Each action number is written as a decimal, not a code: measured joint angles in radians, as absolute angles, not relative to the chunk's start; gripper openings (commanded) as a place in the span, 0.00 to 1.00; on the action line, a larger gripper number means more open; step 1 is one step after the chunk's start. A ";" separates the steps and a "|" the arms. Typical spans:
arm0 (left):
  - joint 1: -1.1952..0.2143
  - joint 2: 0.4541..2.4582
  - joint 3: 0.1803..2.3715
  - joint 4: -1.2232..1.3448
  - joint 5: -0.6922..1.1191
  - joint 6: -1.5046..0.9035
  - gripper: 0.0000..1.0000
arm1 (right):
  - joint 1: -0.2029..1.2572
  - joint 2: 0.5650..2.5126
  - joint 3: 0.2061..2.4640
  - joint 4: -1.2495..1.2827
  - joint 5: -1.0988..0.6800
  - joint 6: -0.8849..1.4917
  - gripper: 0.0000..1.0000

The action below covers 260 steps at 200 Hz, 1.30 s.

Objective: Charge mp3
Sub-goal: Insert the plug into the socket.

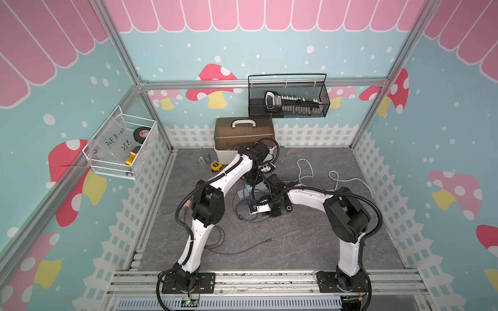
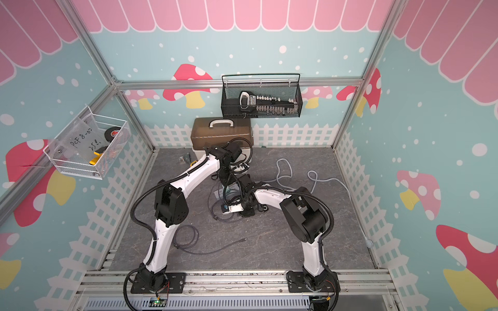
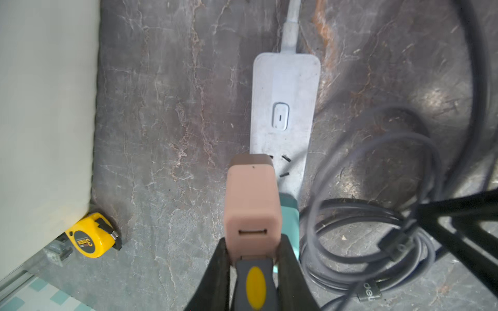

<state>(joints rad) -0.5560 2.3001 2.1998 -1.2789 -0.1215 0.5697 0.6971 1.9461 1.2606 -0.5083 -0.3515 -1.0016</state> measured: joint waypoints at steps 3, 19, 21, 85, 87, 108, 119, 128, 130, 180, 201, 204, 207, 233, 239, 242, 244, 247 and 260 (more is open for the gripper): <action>-0.557 2.300 2.201 -1.279 -0.123 0.571 0.00 | 0.701 1.945 1.261 -0.517 -0.353 -1.002 0.26; -0.568 2.300 2.209 -1.279 -0.125 0.574 0.00 | 0.709 1.932 1.248 -0.548 -0.368 -1.002 0.26; -0.570 2.300 2.211 -1.279 -0.125 0.575 0.00 | 0.710 1.929 1.246 -0.551 -0.371 -1.002 0.26; -0.606 2.309 2.228 -1.279 -0.154 0.592 0.00 | 0.696 1.718 1.071 -0.427 -0.383 -0.926 0.29; -0.606 2.310 2.228 -1.279 -0.155 0.592 0.00 | 0.692 1.704 1.058 -0.409 -0.384 -0.920 0.29; -0.606 2.314 2.228 -1.278 -0.170 0.595 0.00 | 0.620 1.584 0.937 -0.233 -0.414 -0.867 0.29; -0.606 2.318 2.228 -1.278 -0.179 0.596 0.00 | 0.562 1.541 0.887 -0.142 -0.435 -0.838 0.29; -0.606 2.321 2.228 -1.278 -0.189 0.598 0.00 | 0.515 1.528 0.868 -0.090 -0.447 -0.819 0.28; -0.606 2.321 2.228 -1.279 -0.190 0.598 0.00 | 0.508 1.527 0.867 -0.083 -0.450 -0.815 0.28; -0.611 2.343 2.228 -1.279 -0.242 0.607 0.00 | 0.368 1.556 0.876 0.091 -0.472 -0.751 0.28; -0.612 2.343 2.235 -1.287 -0.243 0.610 0.00 | 0.342 1.588 0.893 0.137 -0.485 -0.722 0.28; -0.612 2.343 2.236 -1.288 -0.243 0.610 0.00 | 0.339 1.592 0.895 0.141 -0.487 -0.718 0.27; -0.612 2.343 2.238 -1.290 -0.243 0.611 0.00 | 0.338 1.596 0.896 0.145 -0.488 -0.716 0.28; -0.612 2.343 2.246 -1.304 -0.233 0.625 0.00 | 0.329 1.623 0.910 0.166 -0.497 -0.699 0.28; -0.611 2.343 2.247 -1.309 -0.228 0.628 0.00 | 0.329 1.630 0.915 0.169 -0.499 -0.696 0.27; -0.611 2.343 2.248 -1.311 -0.226 0.630 0.00 | 0.328 1.633 0.917 0.170 -0.499 -0.693 0.28; -0.611 2.343 2.248 -1.312 -0.224 0.630 0.00 | 0.328 1.636 0.918 0.172 -0.499 -0.693 0.28; -0.611 2.343 2.248 -1.314 -0.221 0.632 0.00 | 0.328 1.638 0.920 0.173 -0.500 -0.693 0.28; -0.611 2.343 2.248 -1.325 -0.212 0.635 0.00 | 0.327 1.647 0.926 0.177 -0.500 -0.687 0.27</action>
